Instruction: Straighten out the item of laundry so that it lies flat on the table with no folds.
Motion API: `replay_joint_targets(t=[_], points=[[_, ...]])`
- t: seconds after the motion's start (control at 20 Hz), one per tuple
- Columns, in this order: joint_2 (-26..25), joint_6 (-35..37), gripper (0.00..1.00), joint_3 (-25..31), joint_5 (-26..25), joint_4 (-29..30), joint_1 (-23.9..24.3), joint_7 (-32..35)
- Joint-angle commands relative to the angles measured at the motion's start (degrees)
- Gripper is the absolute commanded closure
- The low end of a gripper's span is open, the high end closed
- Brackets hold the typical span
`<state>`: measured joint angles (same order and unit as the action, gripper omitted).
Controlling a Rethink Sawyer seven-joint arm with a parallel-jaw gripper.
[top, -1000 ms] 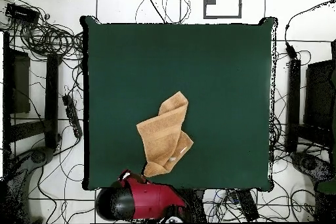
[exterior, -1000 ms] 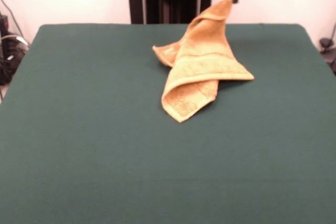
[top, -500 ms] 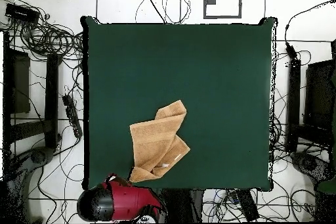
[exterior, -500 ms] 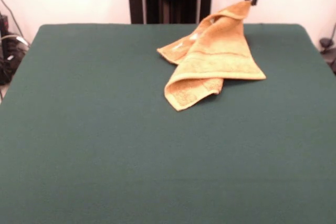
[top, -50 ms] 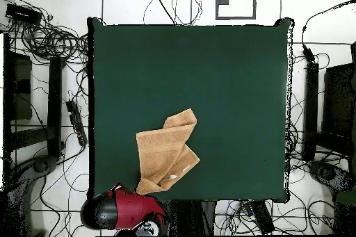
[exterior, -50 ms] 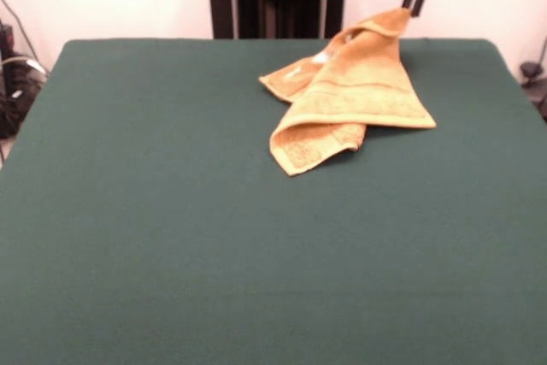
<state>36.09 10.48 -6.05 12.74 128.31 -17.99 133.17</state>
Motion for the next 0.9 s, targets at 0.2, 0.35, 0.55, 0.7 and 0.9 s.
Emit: replay_joint_targets(t=[0.2, 0.35, 0.55, 0.7, 0.9], points=[[-3.1, -3.3, 1.00, 4.4, 7.9, -6.8, -1.4, 13.2], [-3.2, -4.2, 1.00, 5.2, 7.1, -6.7, -0.3, 11.4], [-3.6, -0.8, 0.00, 1.2, 5.9, -8.8, -2.8, 9.5], [-3.5, 0.2, 0.00, -0.2, 4.8, -9.6, -2.9, 8.2], [-2.5, 2.7, 0.00, -3.3, 3.0, -11.6, -3.0, 5.8]])
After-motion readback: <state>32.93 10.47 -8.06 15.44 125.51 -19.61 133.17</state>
